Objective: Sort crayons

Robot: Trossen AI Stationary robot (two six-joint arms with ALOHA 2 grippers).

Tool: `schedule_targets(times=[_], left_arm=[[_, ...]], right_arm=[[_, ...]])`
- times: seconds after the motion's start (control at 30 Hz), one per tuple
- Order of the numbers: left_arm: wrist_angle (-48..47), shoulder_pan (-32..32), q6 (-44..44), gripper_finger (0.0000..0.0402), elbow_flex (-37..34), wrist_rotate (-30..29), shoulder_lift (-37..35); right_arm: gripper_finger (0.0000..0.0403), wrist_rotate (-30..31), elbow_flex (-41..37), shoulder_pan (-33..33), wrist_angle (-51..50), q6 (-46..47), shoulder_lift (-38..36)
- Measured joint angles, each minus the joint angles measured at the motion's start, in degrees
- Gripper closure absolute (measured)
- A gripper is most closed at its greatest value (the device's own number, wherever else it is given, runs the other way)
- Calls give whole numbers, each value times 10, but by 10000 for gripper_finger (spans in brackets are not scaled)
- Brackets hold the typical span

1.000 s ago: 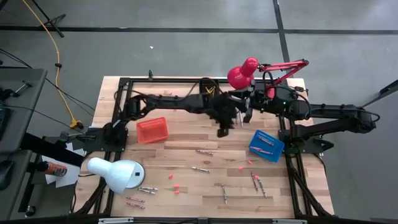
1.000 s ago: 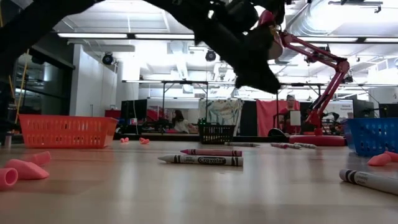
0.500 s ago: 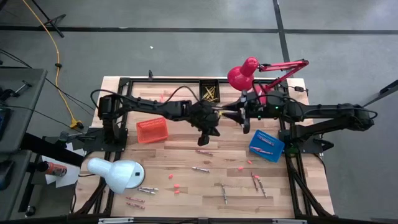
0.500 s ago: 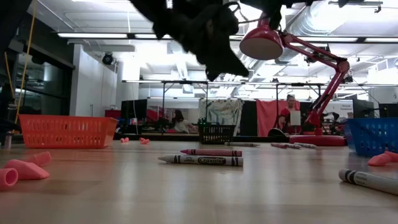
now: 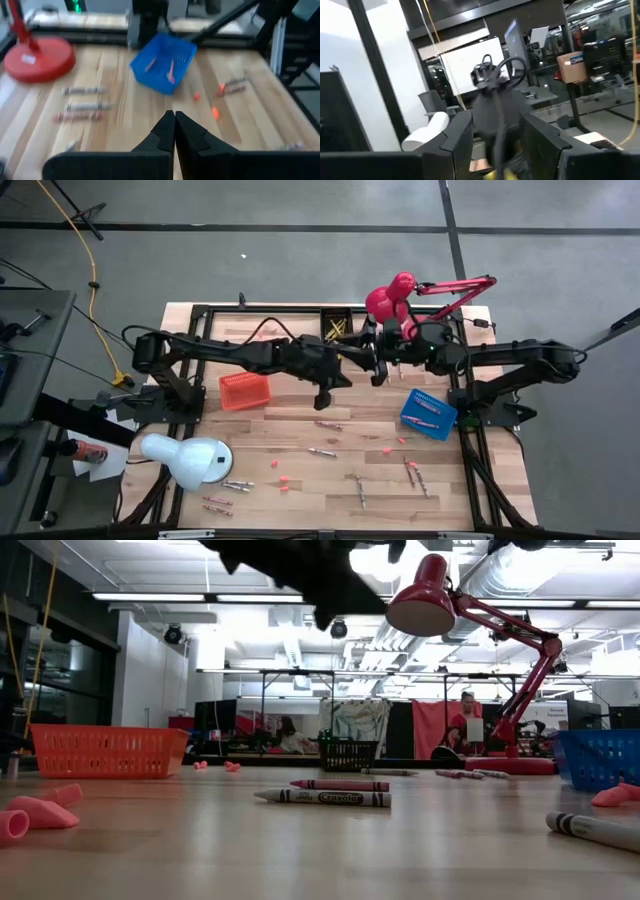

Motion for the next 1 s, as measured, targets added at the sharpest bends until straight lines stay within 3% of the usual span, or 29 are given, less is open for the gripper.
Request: schedule_targets(times=[0.33, 0.67, 0.8, 1.0], left_arm=[[113, -9, 45, 401, 2, 11, 1], [126, -3, 46, 401, 3, 13, 2], [98, -3, 38, 401, 2, 13, -24], [-44, 21, 46, 401, -5, -11, -156]], right_arm=[[253, 25, 105, -37, 12, -6, 19], [253, 70, 209, -54, 8, 71, 47], [253, 71, 235, -58, -98, 0, 43], [253, 28, 244, -60, -276, -74, -8]])
